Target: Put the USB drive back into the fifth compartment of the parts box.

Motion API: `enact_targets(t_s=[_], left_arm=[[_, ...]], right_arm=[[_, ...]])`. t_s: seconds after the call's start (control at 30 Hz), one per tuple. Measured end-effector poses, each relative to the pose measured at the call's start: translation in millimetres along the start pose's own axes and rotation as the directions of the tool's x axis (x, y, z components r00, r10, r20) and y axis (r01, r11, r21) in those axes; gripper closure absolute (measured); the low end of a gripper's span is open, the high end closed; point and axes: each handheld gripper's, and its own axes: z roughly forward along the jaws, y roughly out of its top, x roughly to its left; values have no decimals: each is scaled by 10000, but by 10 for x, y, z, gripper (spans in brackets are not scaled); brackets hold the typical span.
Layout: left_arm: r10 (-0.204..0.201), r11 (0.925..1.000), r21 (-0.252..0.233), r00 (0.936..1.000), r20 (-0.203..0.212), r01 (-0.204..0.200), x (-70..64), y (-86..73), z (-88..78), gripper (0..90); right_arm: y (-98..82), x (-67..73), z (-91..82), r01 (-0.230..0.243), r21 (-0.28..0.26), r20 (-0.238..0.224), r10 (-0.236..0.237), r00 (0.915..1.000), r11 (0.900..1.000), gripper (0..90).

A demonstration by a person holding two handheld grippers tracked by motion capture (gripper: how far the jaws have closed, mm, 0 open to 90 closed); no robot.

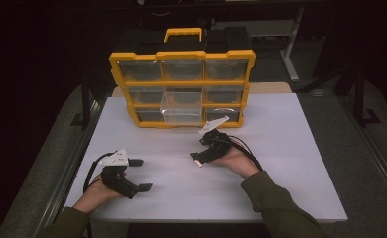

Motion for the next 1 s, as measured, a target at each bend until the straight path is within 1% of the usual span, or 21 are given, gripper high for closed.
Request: enact_targets(t_s=[0.17, 0.2, 0.27, 0.33, 0.4, 0.43, 0.53, 0.57, 0.67, 0.7, 0.77, 0.83, 1.0], left_arm=[[11, 10000, 35, 10000, 37, -11, -6, -3, 6, 0], [11, 10000, 35, 10000, 37, -11, -6, -3, 6, 0], [12, 10000, 38, 10000, 36, -12, -9, -4, 8, 0], [10, 10000, 38, 10000, 46, -10, -7, -6, 9, 0], [10, 10000, 38, 10000, 46, -10, -7, -6, 9, 0], [-21, 10000, 48, 10000, 61, 21, -2, -15, 12, 0], [-56, 10000, 61, 10000, 56, 56, -1, -18, 10, 0], [-65, 10000, 70, 10000, 54, 65, 1, -20, 9, 0], [-74, 10000, 65, 10000, 59, 74, 1, -20, 10, 0], [-70, 10000, 70, 10000, 56, 69, 0, -21, 11, 0], [-67, 10000, 65, 10000, 53, 66, -2, -21, 12, 0], [-62, 10000, 67, 10000, 52, 61, -3, -21, 12, 0], [-63, 10000, 73, 10000, 60, 63, -3, -22, 14, 0]], right_arm=[[-21, 5, 40, 15, 142, -46, -15, 10000, 9999, 385], [-21, 5, 40, 15, 142, -46, -15, 10000, 9999, 385], [-35, 12, 66, 51, 254, -87, -49, 10000, 9997, 439], [-43, 14, 79, 57, 359, -104, -54, 9999, 9993, 470], [-49, 14, 85, 69, 401, -121, -65, 9999, 9992, 470], [-65, 16, 106, 85, 496, -220, -74, 9997, 9987, 524], [-72, 25, 124, 84, 601, -267, -68, 9996, 9982, 546], [-77, 35, 142, 64, 726, -291, -43, 9996, 9973, 572], [-80, 37, 150, 110, 769, -316, -85, 9995, 9970, 584], [-87, 50, 164, 141, 894, -377, -107, 9992, 9959, 604], [-93, 54, 175, 209, 991, -367, -173, 9992, 9949, 615], [-95, 60, 180, 183, 1042, -351, -147, 9993, 9944, 618], [-112, 62, 209, 325, 1227, -360, -283, 9990, 9919, 637]])
